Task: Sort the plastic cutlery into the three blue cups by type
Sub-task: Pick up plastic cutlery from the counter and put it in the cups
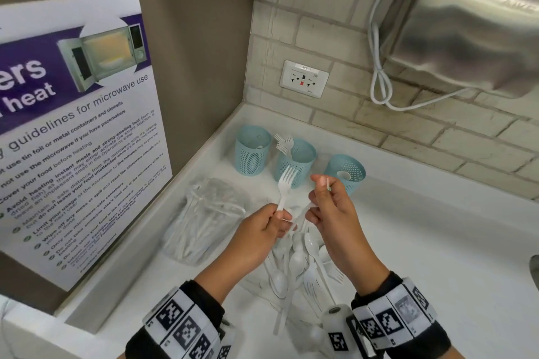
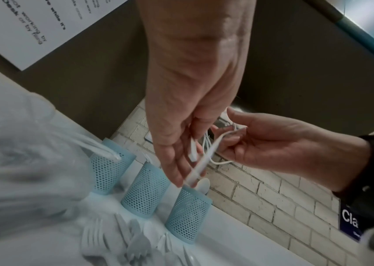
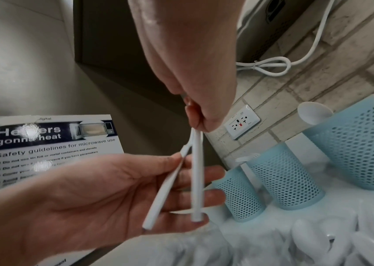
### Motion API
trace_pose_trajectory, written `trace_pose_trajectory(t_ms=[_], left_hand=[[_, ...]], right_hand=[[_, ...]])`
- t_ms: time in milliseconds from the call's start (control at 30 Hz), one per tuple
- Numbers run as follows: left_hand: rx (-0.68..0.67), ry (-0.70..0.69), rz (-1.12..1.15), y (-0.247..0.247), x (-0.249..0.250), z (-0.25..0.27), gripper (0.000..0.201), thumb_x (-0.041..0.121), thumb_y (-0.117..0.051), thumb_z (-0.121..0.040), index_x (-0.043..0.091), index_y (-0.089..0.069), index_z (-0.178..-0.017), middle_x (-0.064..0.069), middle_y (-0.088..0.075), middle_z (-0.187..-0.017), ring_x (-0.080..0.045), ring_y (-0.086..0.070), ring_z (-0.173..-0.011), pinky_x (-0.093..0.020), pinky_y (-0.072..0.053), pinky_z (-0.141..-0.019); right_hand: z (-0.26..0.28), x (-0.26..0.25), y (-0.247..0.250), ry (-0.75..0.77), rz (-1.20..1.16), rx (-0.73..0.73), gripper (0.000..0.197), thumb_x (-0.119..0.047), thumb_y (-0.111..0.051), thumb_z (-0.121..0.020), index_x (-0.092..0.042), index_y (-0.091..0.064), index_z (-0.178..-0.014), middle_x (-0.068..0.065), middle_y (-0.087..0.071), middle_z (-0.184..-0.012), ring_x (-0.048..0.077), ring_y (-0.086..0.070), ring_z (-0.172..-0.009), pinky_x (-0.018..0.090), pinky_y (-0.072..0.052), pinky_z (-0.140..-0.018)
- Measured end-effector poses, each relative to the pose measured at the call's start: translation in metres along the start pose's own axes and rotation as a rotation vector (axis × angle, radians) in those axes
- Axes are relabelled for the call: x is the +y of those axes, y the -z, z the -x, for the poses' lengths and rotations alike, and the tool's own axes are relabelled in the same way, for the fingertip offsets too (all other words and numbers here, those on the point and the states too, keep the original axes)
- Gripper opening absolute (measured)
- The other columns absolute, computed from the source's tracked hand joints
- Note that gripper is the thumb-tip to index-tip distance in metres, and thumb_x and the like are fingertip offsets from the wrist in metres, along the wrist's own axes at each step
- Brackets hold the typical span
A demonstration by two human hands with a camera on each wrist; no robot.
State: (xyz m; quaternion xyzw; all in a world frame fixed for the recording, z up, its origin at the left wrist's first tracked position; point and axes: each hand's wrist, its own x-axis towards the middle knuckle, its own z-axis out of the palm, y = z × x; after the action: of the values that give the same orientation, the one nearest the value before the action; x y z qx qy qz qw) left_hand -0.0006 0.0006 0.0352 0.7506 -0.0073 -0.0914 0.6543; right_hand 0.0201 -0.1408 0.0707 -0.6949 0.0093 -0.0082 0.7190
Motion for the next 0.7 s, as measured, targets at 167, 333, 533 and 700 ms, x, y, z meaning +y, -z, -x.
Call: trace_pose_trajectory(t_ms=[167, 333, 533, 700], left_hand=[[-0.119, 0.024, 0.048, -0.001, 0.008, 0.006, 0.028, 0.022, -0.034, -0.103, 0.016, -0.058, -0.115, -0.001, -0.069, -0.08, -0.017, -0.067, -0.073, -0.028, -0.054, -0.076], [-0.2, 0.029, 0.017, 0.004, 0.01, 0.007, 0.03, 0.036, -0.034, -0.101, 0.034, -0.06, -0.116, 0.005, -0.049, -0.06, -0.008, -0.038, -0.046, -0.022, -0.034, -0.048], [-0.188, 0.109, 0.029, 0.01, 0.012, 0.008, 0.05, 0.051, -0.031, -0.097, 0.021, -0.071, -0.093, 0.006, -0.036, -0.048, -0.006, -0.03, -0.043, -0.018, -0.027, -0.043], [-0.03, 0.167, 0.03, 0.015, 0.004, 0.004, 0.044, 0.047, -0.042, -0.096, 0.011, -0.066, -0.101, 0.007, -0.043, -0.053, -0.003, -0.035, -0.042, -0.017, -0.03, -0.044]], right_hand=[[-0.004, 0.001, 0.0, 0.002, 0.08, 0.017, 0.036, -0.041, -0.035, -0.1, -0.03, -0.055, -0.128, -0.005, -0.051, -0.089, 0.0, -0.047, -0.055, 0.022, -0.046, -0.067], [-0.006, 0.001, 0.004, -0.046, 0.199, -0.021, 0.039, -0.04, -0.035, -0.101, -0.029, -0.051, -0.134, -0.002, -0.058, -0.097, 0.002, -0.053, -0.072, 0.013, -0.044, -0.059], [-0.012, -0.008, 0.013, -0.119, 0.065, -0.21, 0.025, -0.023, -0.043, -0.101, -0.008, -0.062, -0.106, -0.002, -0.059, -0.065, 0.01, -0.044, -0.048, 0.021, -0.038, -0.048], [-0.033, -0.018, 0.028, -0.045, 0.004, -0.003, 0.018, -0.021, -0.045, -0.101, -0.013, -0.061, -0.095, 0.006, -0.068, -0.071, 0.01, -0.051, -0.043, 0.019, -0.04, -0.04]])
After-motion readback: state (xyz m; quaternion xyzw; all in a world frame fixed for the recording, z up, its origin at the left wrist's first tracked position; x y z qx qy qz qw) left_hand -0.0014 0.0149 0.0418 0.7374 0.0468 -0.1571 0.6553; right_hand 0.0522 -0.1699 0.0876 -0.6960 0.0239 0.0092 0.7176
